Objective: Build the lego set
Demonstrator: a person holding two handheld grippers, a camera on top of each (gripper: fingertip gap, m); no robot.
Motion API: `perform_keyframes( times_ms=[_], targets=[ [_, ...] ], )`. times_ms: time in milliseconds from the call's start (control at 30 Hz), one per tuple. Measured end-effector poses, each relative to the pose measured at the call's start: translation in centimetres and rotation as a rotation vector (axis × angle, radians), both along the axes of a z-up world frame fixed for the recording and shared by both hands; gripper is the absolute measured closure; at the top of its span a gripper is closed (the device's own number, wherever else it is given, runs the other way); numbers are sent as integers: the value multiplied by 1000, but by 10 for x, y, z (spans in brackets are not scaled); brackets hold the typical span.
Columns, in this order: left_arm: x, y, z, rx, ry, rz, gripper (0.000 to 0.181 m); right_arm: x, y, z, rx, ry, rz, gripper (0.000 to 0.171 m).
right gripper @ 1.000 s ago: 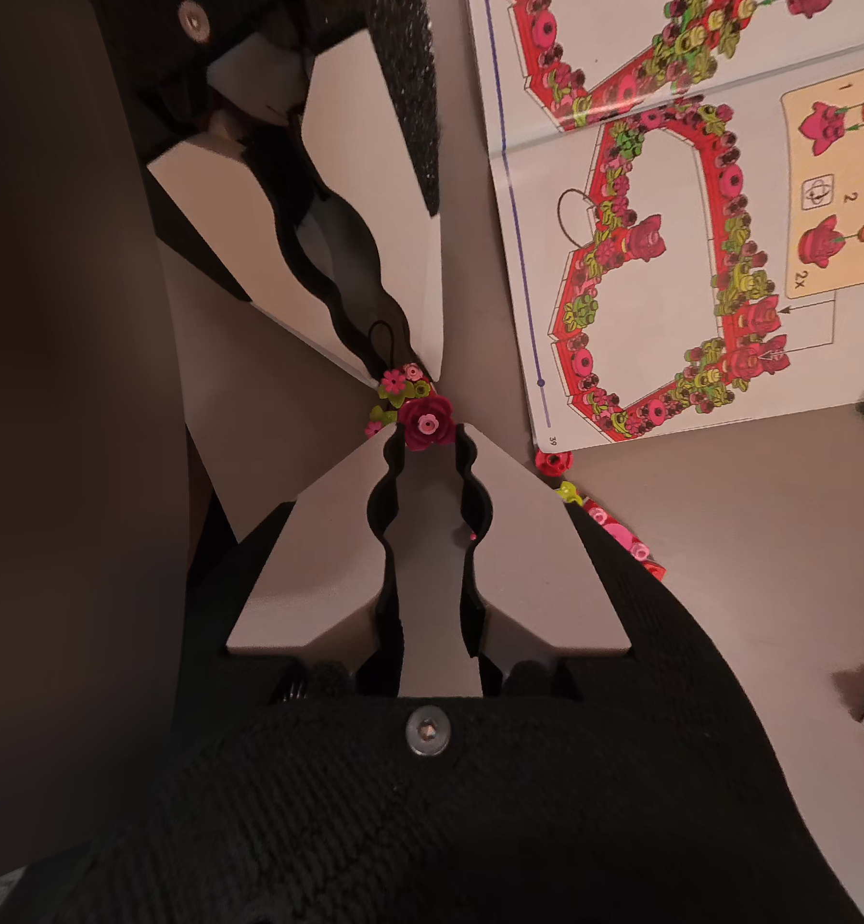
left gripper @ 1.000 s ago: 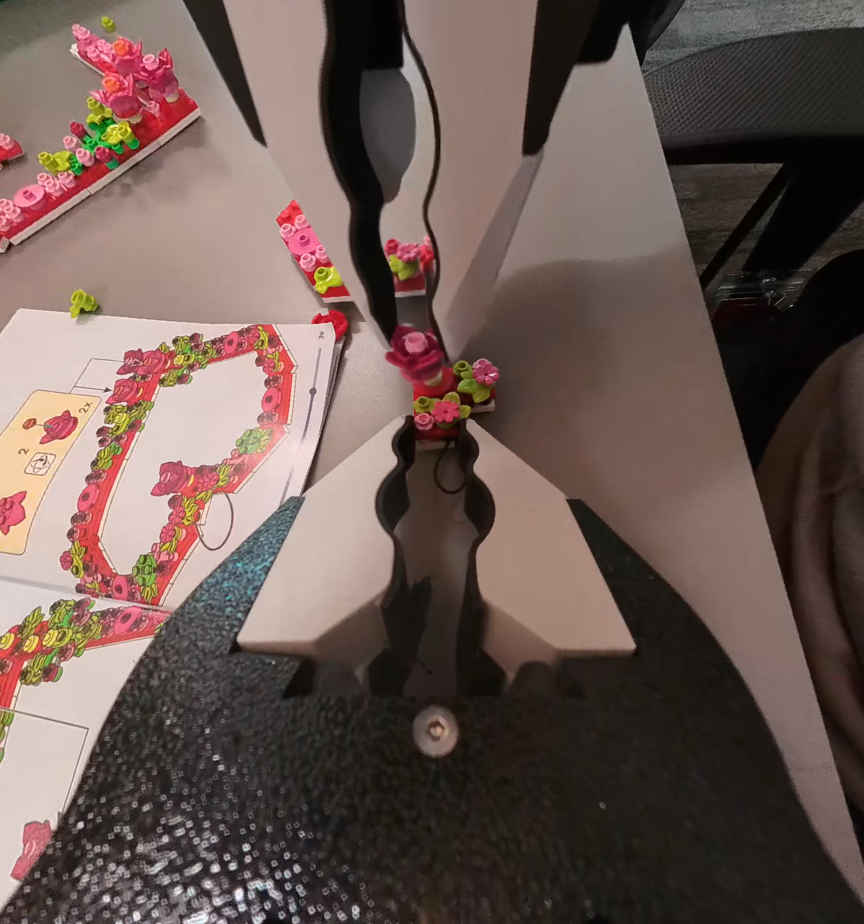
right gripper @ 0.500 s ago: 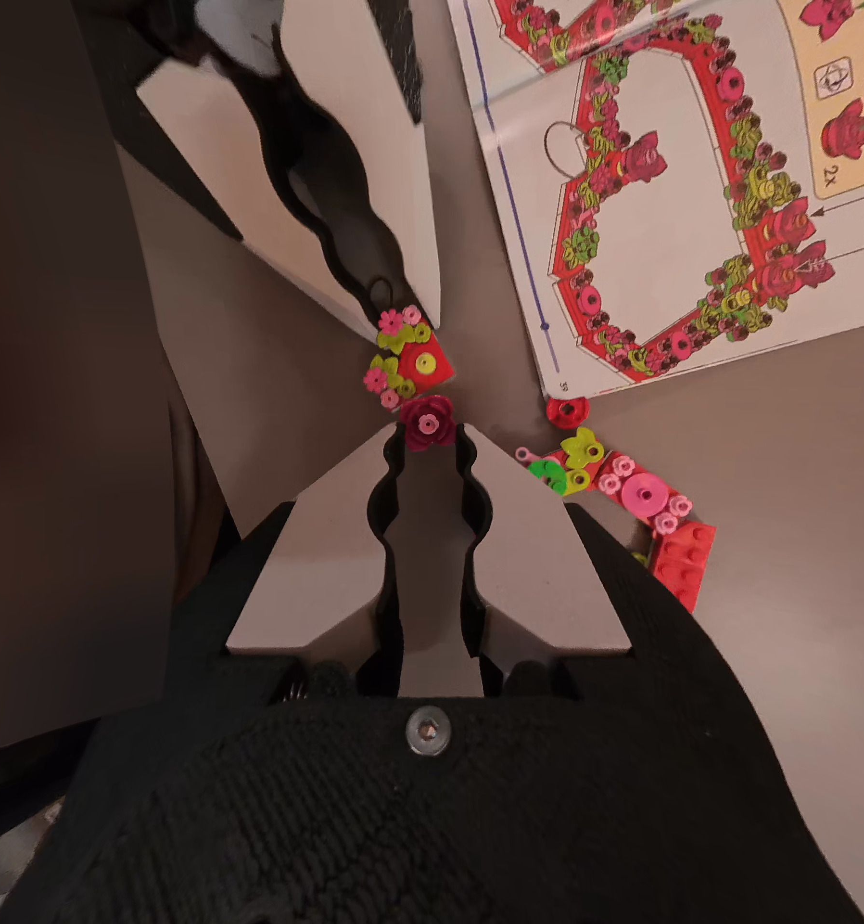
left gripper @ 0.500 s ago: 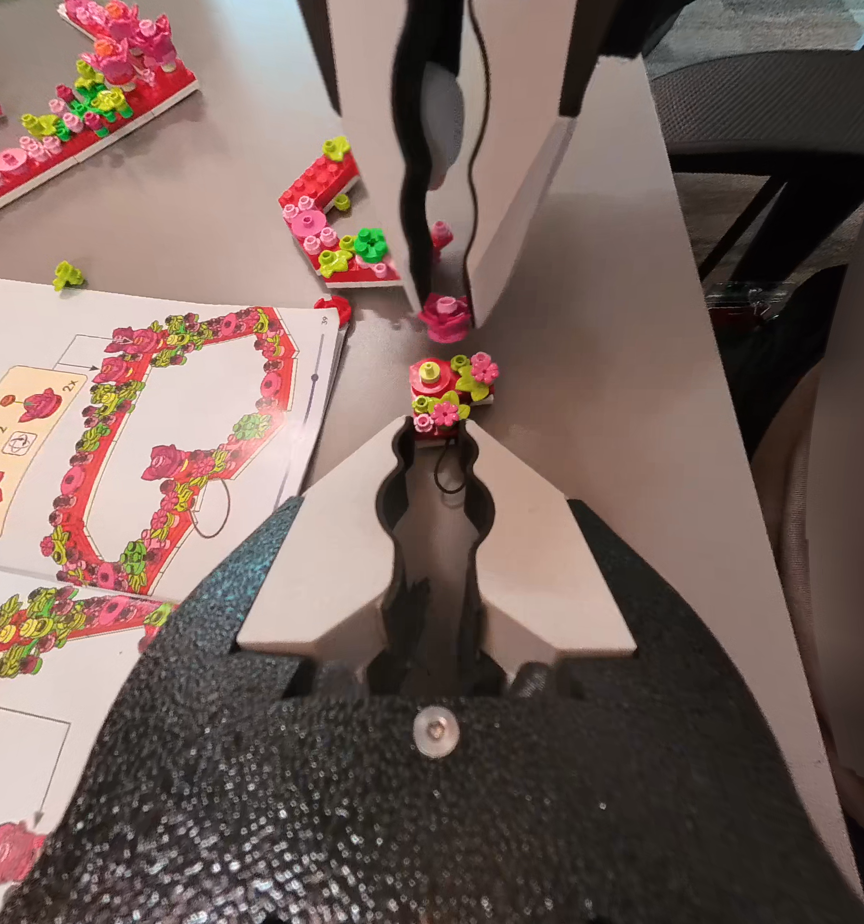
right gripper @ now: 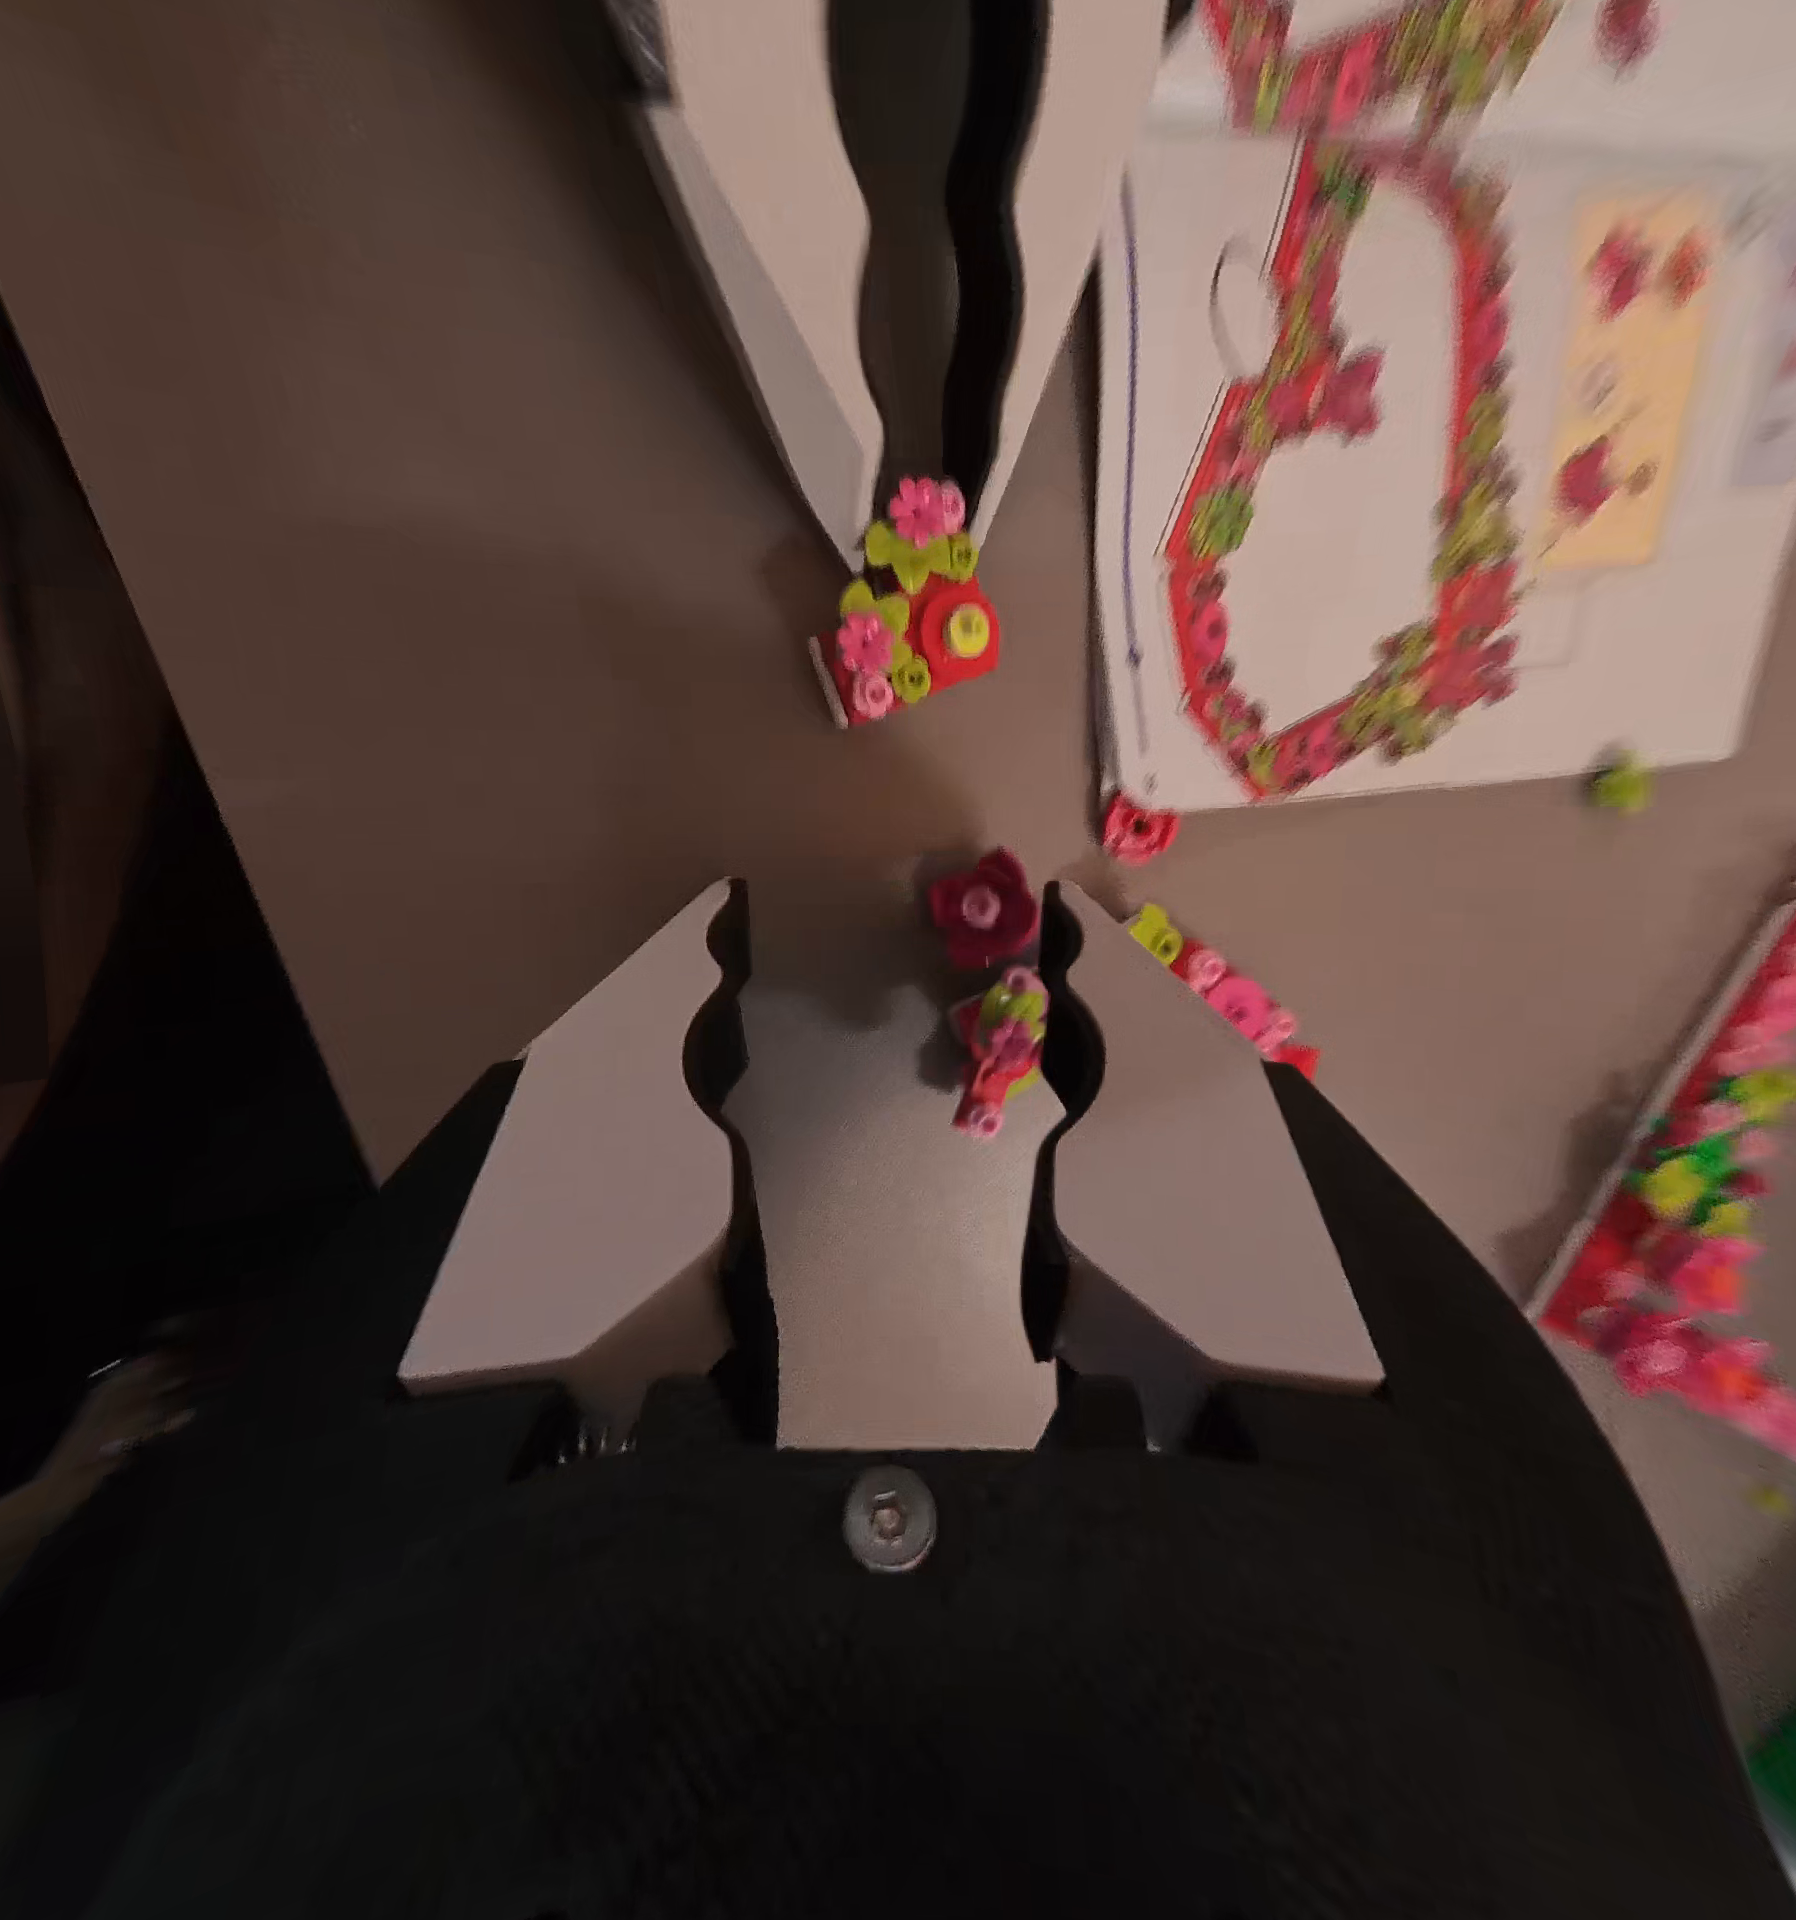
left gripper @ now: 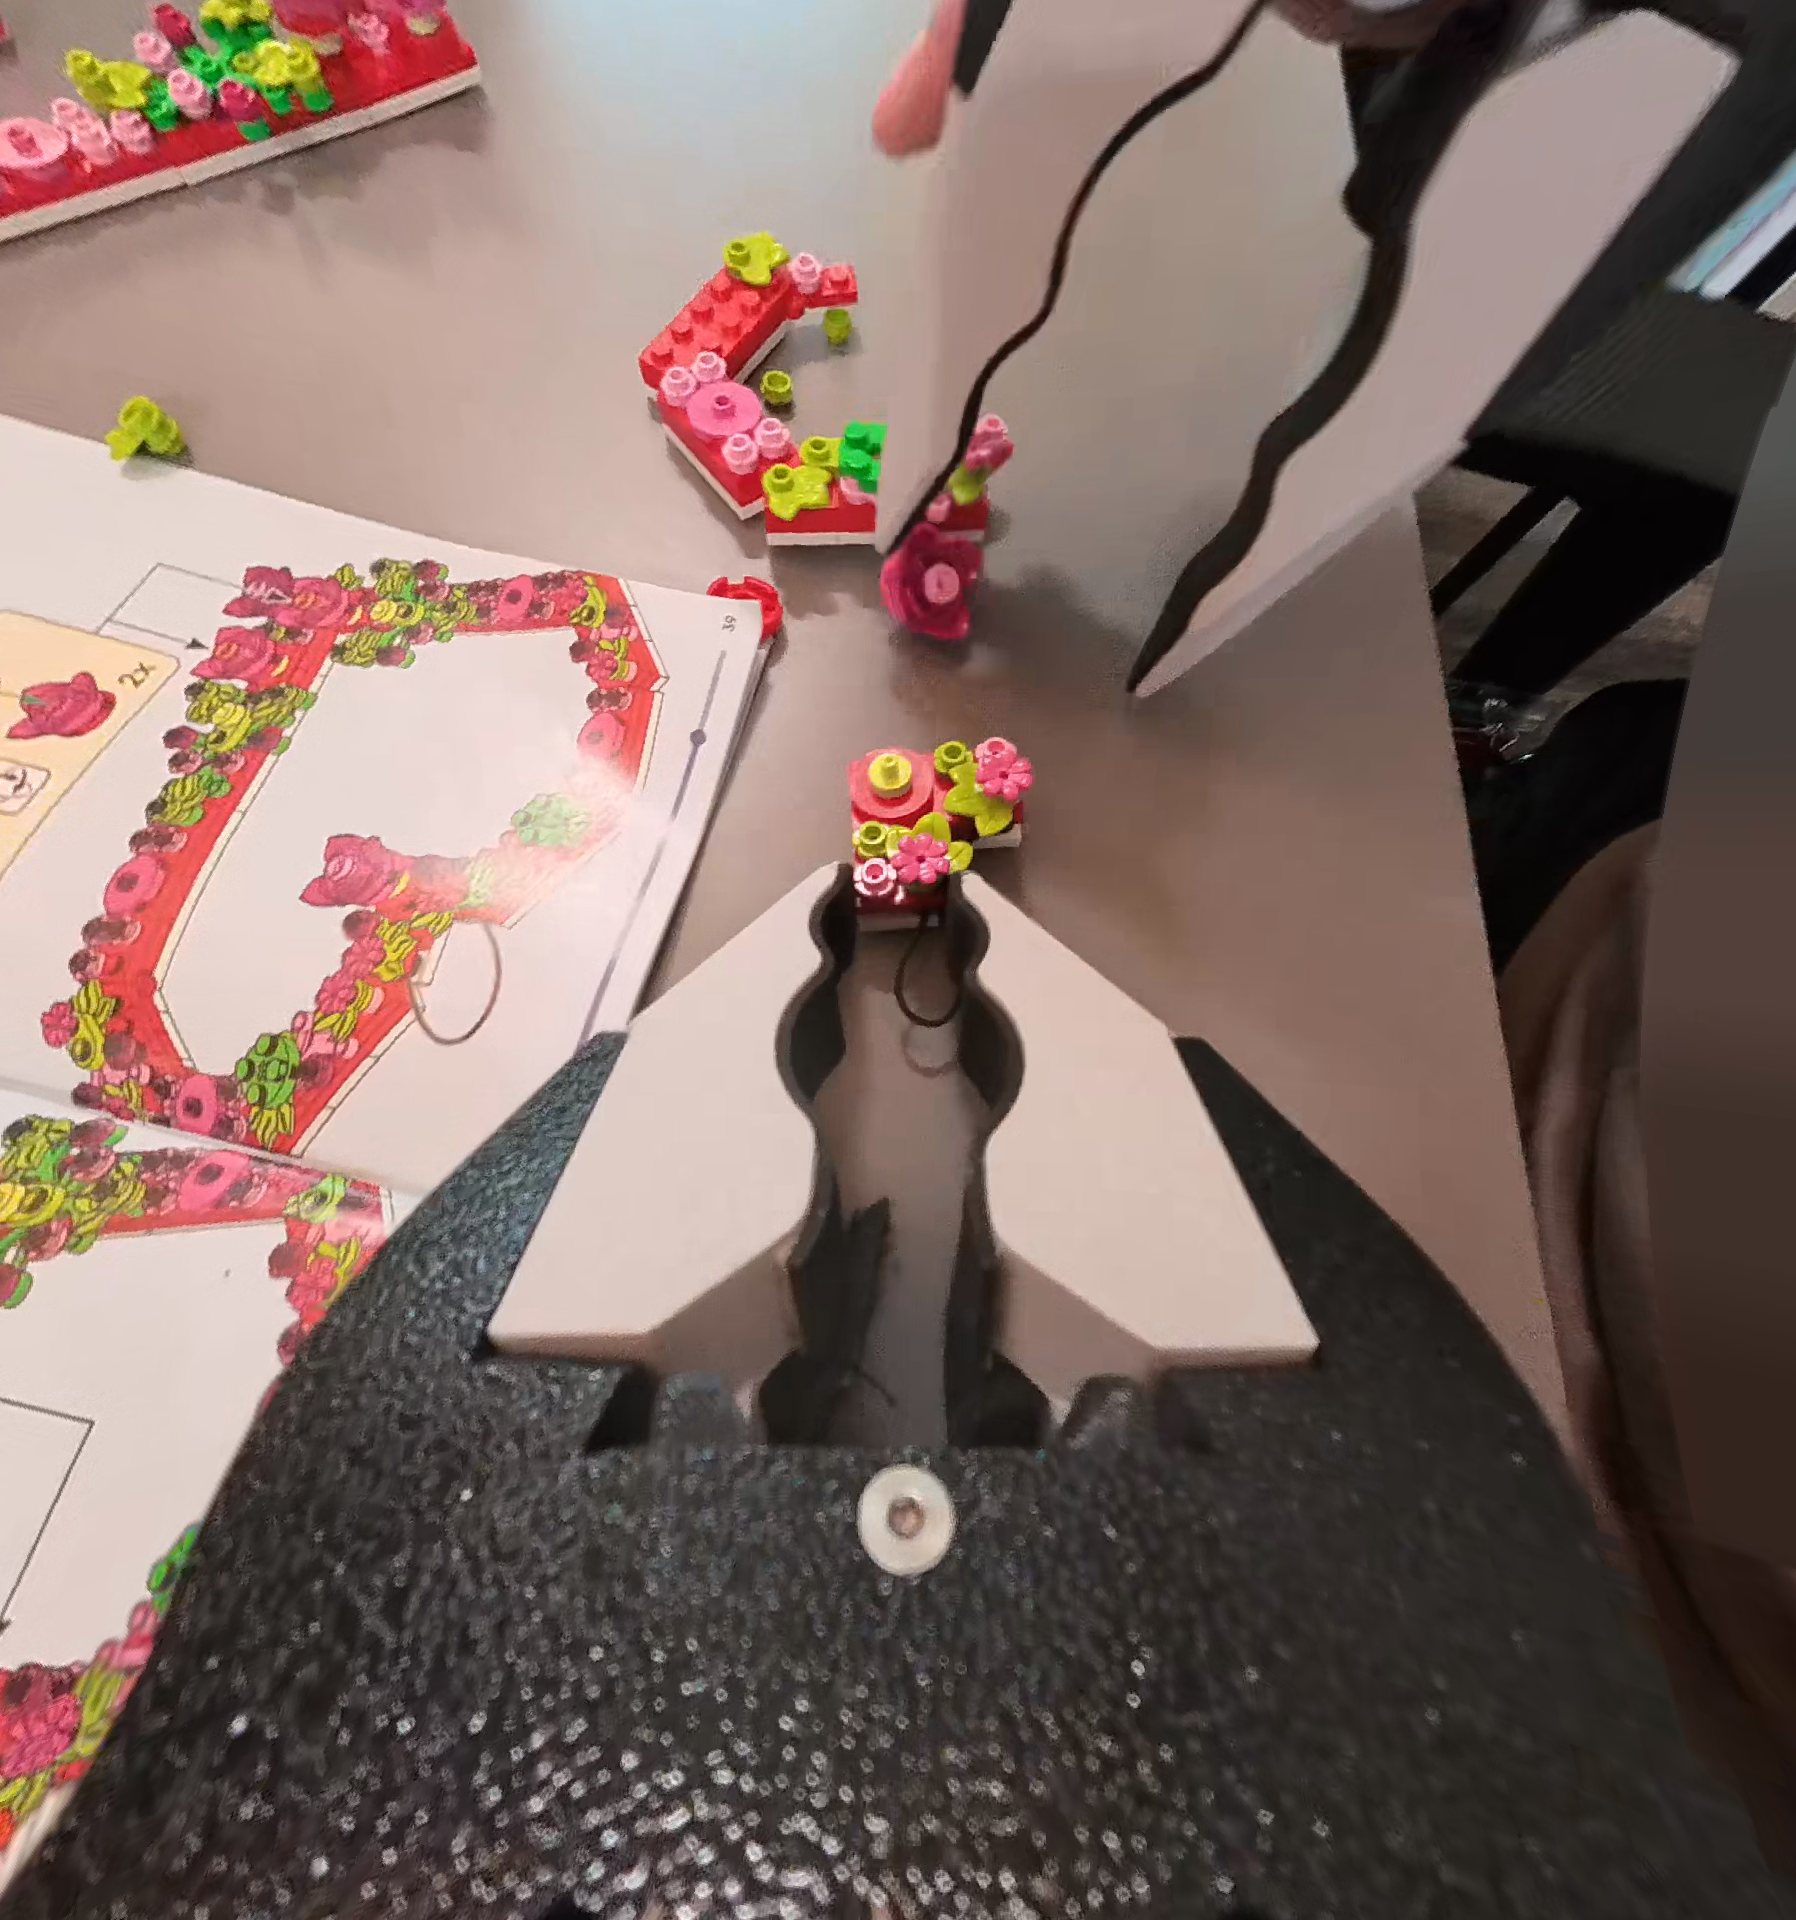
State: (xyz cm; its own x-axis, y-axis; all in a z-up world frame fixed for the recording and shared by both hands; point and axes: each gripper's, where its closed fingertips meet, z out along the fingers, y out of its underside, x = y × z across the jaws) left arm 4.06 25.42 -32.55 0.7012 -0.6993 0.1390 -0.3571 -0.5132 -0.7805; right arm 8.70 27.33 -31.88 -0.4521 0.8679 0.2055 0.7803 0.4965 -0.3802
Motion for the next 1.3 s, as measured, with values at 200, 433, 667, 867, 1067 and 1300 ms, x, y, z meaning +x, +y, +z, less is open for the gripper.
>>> perform_keyframes(
  times_ms=[200,433,667,867,1067,1300],
  targets=[
    [-3,-1,3,-71,-91,19,167,-12,-19,9,41,171,92,121],
    [1,-6,20,-103,-240,-12,166,-33,-33,24,305,469,302,137],
    [4,-9,28,-83,-294,-48,166,-40,-33,35,527,587,384,153],
    [-1,6,49,289,-92,-37,114,-41,-22,45,452,638,254,153],
    [2,8,47,803,512,-116,122,-41,-21,51,370,667,187,153],
    [4,9,54,915,602,-92,150,-40,-23,58,367,690,202,153]
  ],
)
